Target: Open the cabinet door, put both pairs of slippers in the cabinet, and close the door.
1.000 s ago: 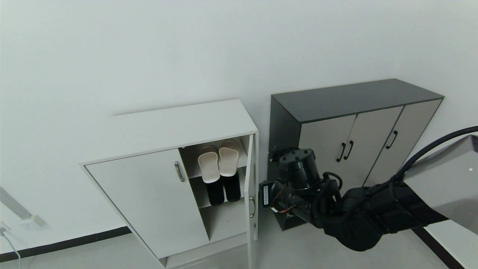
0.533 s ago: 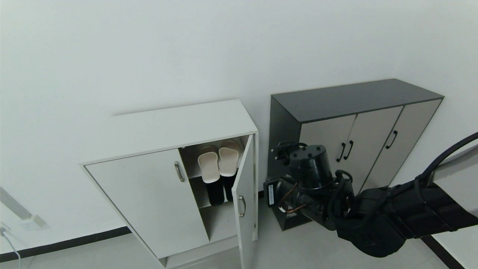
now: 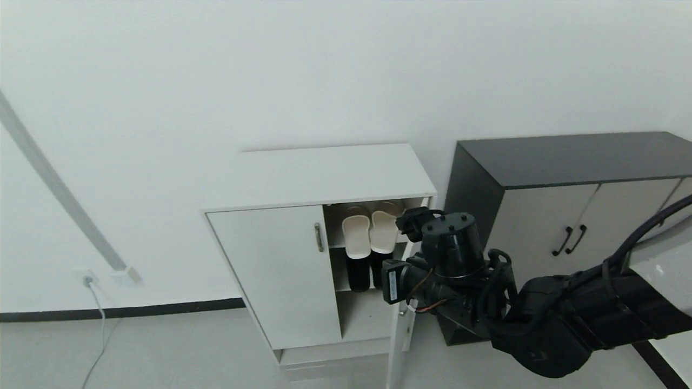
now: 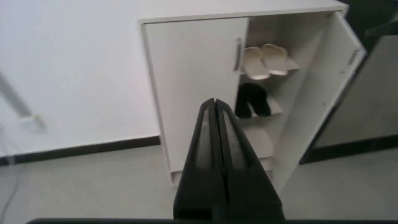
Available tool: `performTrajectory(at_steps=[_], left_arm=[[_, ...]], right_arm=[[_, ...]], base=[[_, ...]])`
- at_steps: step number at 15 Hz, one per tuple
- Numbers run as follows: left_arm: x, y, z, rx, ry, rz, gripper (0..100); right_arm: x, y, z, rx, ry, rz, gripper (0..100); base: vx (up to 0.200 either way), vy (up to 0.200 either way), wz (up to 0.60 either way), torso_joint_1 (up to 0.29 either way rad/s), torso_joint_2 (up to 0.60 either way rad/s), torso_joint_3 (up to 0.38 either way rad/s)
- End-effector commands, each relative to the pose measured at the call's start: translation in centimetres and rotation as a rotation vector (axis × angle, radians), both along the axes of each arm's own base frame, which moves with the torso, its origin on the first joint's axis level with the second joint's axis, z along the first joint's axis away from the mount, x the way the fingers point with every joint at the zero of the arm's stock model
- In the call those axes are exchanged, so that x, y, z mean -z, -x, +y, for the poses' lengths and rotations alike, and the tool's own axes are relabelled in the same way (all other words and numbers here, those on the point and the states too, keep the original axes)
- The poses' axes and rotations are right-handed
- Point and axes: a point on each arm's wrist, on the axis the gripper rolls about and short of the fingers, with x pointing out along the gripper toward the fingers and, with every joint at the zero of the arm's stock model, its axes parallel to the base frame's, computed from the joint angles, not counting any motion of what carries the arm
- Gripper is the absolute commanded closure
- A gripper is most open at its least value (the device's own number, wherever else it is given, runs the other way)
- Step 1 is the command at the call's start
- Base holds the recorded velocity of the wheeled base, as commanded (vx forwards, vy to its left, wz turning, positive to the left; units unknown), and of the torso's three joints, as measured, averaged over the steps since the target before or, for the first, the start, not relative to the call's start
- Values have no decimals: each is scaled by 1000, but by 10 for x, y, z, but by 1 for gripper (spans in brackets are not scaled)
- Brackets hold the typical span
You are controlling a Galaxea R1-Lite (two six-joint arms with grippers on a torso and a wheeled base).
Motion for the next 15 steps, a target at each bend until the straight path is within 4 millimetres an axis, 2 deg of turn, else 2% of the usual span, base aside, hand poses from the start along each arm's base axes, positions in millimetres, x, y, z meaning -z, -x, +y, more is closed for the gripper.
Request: performTrajectory(at_steps=[1,6,8,10,12,15], left_arm=[[0,0,0,0,0,2,100],[0,0,0,0,0,2,100],[0,0,0,0,0,2,100],[0,0,0,0,0,2,100],[0,0,0,0,2,0,100],[0,0,0,0,2,0,100]], right_arm=[[4,-2,-1,5,10,2,100],[1,-7,-10,24,12,-24,100],[-12,-9,-25,47,36,-77,100],[-16,-8,-37,61,65,-91,100],[-15,-6,-60,91,158,-91,100],[-5,-1,-68,85,252,-3,100]], base=[[0,0,0,0,0,0],[0,0,0,0,0,0],[0,0,0,0,0,0],[0,0,0,0,0,0],[0,0,0,0,0,0],[0,0,0,0,0,0]])
